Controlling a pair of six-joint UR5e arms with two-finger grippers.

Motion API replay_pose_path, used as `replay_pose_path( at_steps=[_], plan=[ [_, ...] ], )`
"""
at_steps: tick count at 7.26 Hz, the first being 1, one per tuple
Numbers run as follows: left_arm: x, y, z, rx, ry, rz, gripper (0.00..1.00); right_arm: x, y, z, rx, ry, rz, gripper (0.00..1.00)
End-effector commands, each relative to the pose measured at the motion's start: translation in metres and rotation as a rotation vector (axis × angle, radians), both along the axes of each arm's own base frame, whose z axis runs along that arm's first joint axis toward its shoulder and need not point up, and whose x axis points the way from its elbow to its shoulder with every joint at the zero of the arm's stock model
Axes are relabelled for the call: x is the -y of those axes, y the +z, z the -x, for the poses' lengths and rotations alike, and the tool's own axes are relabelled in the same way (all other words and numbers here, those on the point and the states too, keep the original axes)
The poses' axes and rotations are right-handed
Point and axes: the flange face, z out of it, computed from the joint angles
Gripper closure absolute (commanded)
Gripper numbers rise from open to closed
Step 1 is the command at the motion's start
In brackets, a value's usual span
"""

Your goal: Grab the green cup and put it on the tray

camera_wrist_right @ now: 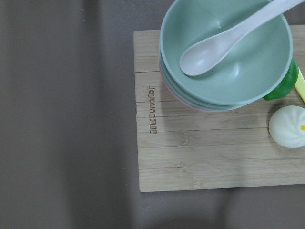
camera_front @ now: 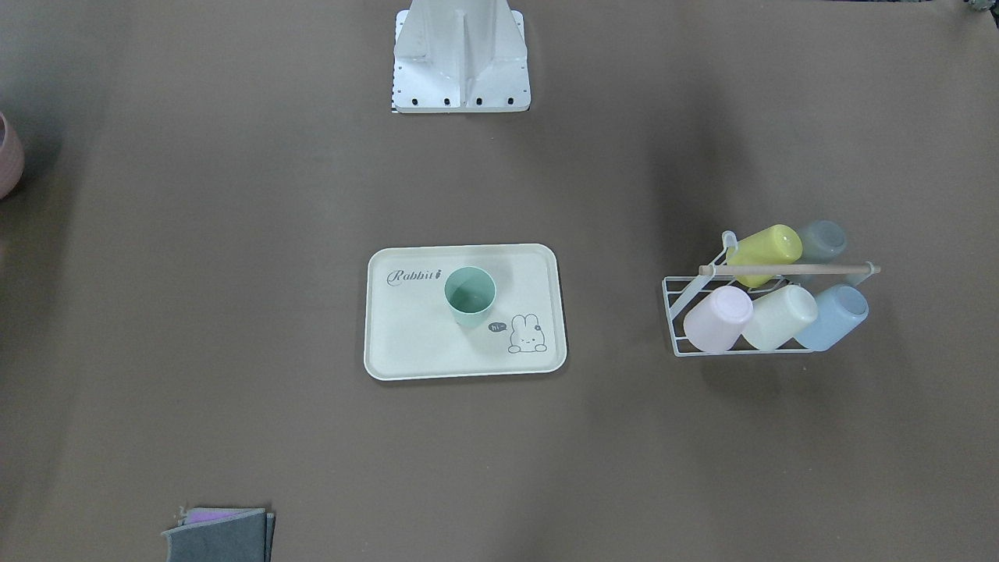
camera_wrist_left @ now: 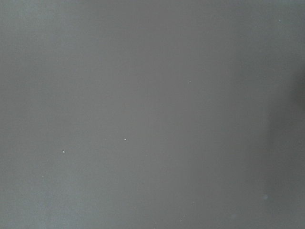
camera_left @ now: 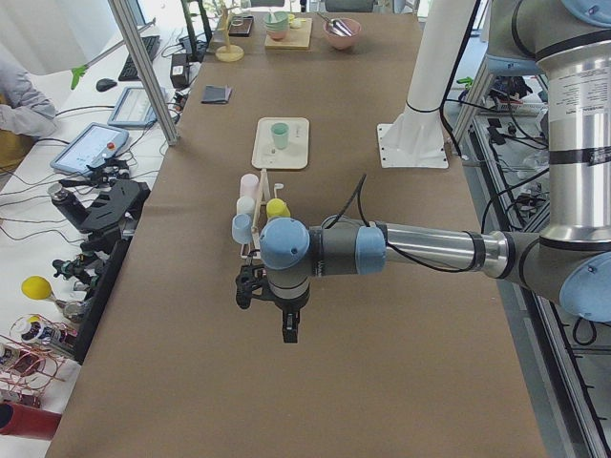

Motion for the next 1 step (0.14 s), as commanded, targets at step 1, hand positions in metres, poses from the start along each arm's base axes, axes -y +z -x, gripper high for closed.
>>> replay_pose_path(
  at_steps=[1],
  plan=[
    [-0.0029,-0.0044,0.0007,0.001,-0.002,-0.008,0.02,0.0000,-0.0001,0.0000,0.000,0.000,0.000,0.00]
  ],
)
